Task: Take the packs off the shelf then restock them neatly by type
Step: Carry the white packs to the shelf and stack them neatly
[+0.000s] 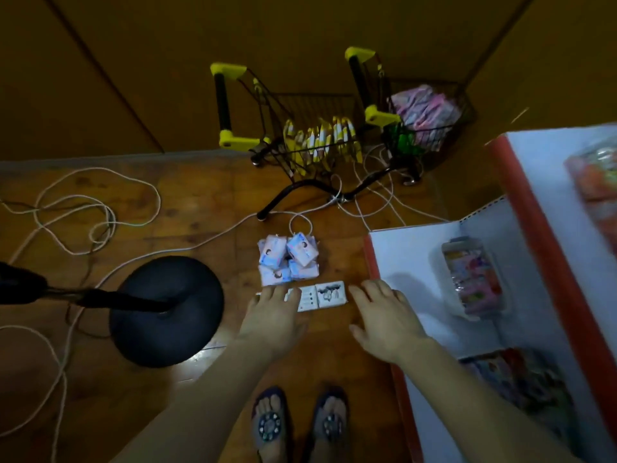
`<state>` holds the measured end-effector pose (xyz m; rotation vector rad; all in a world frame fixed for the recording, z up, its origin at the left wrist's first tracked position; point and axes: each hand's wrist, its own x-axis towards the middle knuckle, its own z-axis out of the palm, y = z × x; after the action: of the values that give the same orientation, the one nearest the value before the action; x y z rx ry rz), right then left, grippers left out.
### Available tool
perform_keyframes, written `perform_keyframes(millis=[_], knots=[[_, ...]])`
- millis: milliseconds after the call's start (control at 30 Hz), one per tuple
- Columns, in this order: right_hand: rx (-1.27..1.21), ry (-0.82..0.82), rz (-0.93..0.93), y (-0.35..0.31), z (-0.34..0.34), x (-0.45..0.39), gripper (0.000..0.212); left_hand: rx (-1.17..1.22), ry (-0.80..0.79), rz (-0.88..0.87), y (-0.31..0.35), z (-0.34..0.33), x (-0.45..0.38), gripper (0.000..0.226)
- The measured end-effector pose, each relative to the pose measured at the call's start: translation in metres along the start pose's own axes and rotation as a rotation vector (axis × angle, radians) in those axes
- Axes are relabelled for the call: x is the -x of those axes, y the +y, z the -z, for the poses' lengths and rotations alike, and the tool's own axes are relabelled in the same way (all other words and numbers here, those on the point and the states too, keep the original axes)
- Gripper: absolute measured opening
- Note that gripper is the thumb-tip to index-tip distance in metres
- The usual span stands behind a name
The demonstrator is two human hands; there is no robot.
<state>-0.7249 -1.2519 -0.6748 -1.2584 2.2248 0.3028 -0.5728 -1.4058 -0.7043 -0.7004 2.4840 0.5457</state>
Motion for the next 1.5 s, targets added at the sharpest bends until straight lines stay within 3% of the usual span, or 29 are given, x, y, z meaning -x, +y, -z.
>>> perform_keyframes(millis=[133,467,733,867,1000,1133,1500], knots=[[-0.006,-0.058,0.016,0.027,-0.080,-0.081,0.080,-0.017,-0.019,0.014,-0.015,-0.080,-0.079,0.063],[-0.011,-0.079,0.033,0.076,-0.267,-0.240,0.094,-0.096,-0.016,0.029,-0.045,-0.264,-0.241,0.087],[0.011,-0.071,0.057,0.097,-0.348,-0.311,0.110,-0.262,-0.026,-0.026,-0.058,-0.335,-0.310,0.089],[-0.001,-0.064,0.058,0.096,-0.359,-0.329,0.100,-0.299,-0.022,-0.038,-0.060,-0.342,-0.321,0.087],[-0.012,-0.050,0.072,0.089,-0.344,-0.320,0.090,-0.201,-0.007,-0.051,-0.061,-0.334,-0.312,0.087],[0.001,-0.037,0.086,0.086,-0.290,-0.276,0.090,-0.149,0.031,-0.075,-0.051,-0.285,-0.273,0.087],[-0.025,0.160,0.117,0.073,-0.014,-0.088,0.089,0.031,0.034,-0.147,0.004,-0.011,-0.111,0.096]])
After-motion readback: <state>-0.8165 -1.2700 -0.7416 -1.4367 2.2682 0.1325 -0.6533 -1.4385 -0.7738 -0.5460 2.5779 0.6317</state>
